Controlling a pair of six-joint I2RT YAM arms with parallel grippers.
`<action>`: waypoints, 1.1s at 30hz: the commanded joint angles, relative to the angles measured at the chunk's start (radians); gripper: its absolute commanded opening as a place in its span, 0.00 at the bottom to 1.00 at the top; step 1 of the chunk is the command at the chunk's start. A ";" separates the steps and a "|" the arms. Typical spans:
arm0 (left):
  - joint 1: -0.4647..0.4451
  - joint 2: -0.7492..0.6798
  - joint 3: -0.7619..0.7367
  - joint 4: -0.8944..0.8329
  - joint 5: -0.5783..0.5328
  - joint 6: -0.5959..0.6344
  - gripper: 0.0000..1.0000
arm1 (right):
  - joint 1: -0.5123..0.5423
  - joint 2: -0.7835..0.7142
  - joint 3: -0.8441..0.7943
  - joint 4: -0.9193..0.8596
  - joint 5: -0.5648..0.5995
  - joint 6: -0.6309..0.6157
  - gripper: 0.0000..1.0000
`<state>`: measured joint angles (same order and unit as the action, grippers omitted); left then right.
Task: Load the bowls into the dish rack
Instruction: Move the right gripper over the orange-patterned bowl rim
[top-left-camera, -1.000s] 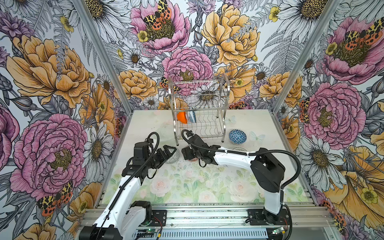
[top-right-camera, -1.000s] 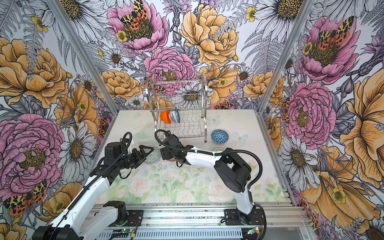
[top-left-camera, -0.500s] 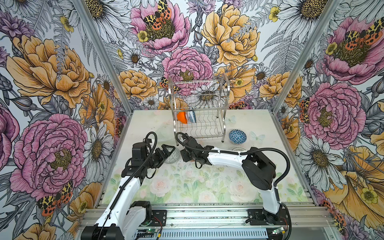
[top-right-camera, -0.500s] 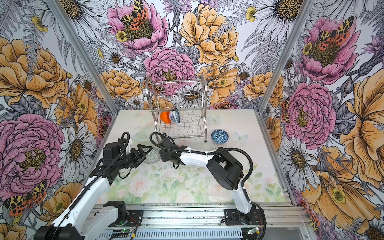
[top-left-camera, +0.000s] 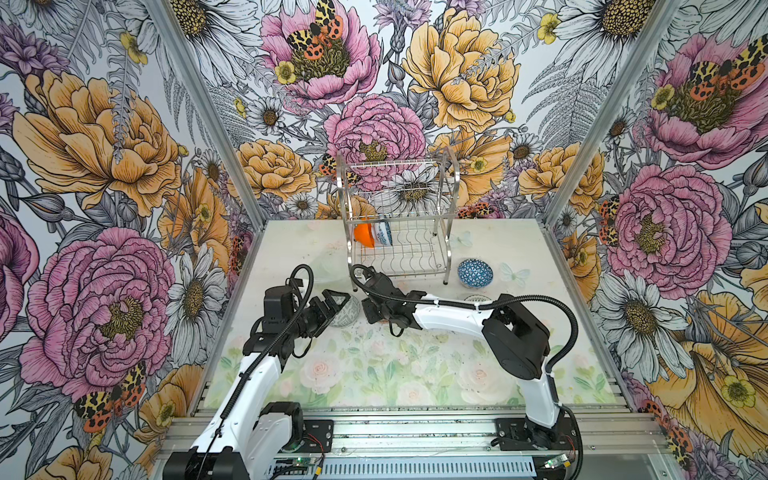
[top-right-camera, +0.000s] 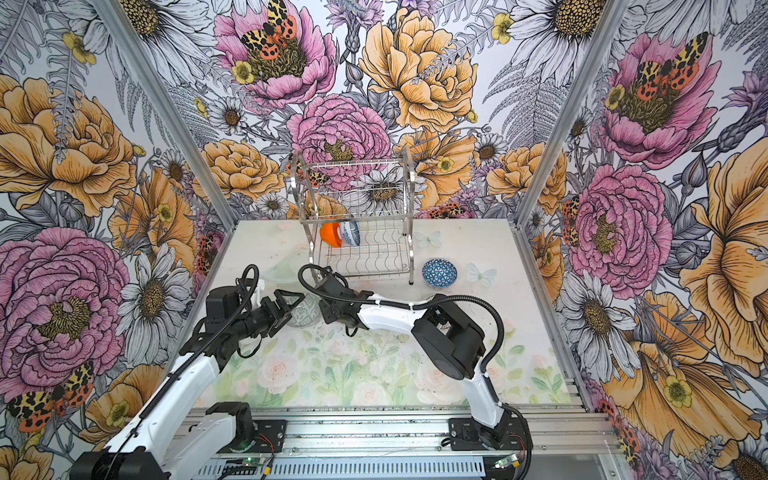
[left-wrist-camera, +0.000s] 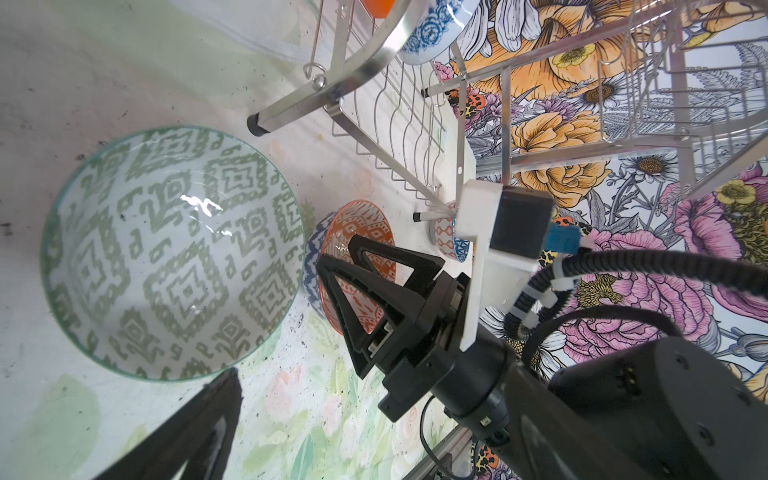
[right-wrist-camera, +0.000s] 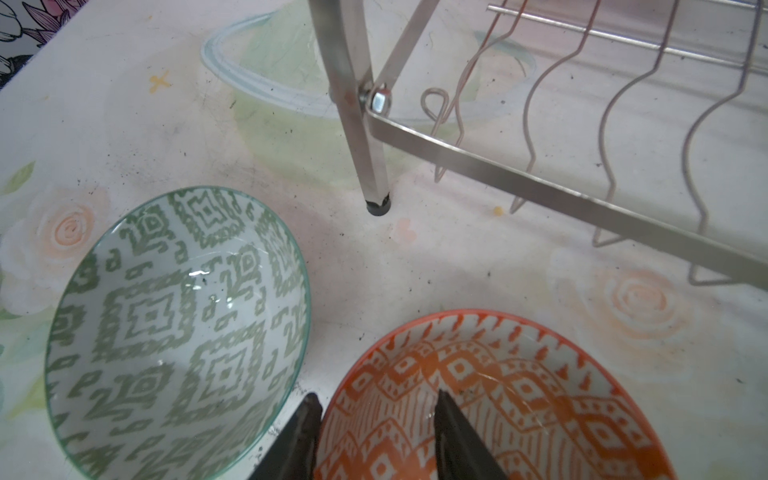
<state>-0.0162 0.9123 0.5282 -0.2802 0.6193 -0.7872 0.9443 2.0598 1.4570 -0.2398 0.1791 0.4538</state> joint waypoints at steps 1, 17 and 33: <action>0.010 -0.009 -0.014 0.036 0.024 -0.010 0.99 | 0.007 0.026 0.029 -0.024 -0.007 -0.002 0.46; 0.015 -0.015 -0.020 0.042 0.022 -0.015 0.99 | 0.021 0.037 0.052 -0.052 -0.012 -0.001 0.44; 0.016 -0.018 -0.023 0.050 0.025 -0.019 0.99 | 0.018 0.057 0.073 -0.114 0.036 -0.026 0.28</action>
<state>-0.0143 0.9104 0.5159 -0.2569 0.6197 -0.7982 0.9600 2.1120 1.5185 -0.3294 0.1730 0.4412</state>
